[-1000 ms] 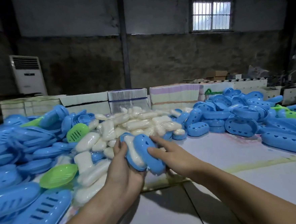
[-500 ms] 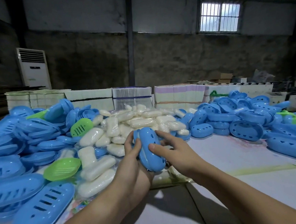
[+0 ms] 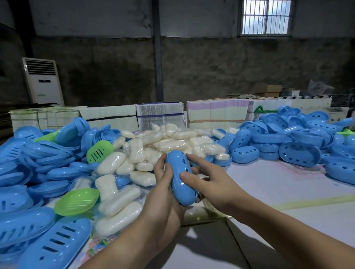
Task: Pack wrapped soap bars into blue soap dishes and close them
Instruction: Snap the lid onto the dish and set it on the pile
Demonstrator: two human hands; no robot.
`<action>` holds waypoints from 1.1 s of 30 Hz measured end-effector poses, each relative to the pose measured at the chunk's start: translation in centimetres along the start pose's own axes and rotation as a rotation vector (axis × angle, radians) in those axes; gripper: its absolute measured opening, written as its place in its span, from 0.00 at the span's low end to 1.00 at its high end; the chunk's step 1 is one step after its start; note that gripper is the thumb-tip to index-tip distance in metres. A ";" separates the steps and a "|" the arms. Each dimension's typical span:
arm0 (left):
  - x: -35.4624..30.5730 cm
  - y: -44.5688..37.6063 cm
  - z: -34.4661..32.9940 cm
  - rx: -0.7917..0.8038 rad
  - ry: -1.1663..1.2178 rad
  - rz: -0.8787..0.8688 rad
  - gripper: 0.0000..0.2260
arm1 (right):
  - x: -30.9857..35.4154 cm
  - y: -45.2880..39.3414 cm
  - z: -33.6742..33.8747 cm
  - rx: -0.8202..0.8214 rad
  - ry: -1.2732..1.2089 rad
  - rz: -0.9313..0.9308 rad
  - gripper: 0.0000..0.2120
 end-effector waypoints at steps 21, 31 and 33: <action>-2.0 -0.4 1.3 -0.067 -0.310 -0.088 0.12 | 2.4 -2.3 11.1 -0.239 0.608 0.145 0.32; -0.6 -1.5 2.8 -0.148 -0.431 0.018 0.20 | -0.9 3.7 39.5 -0.779 1.052 -0.208 0.33; -0.8 -1.9 2.8 -0.157 -0.402 -0.006 0.20 | -2.1 6.3 44.0 -0.833 1.128 -0.311 0.34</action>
Point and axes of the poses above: each hand's wrist, its own y-axis away from the middle knuckle, its own z-axis out of the back of the hand, x = y × z, the point moved 10 cm from there along -y, towards the middle knuckle, and after that the axes turned 13 degrees about -x, right-handed, at the moved point
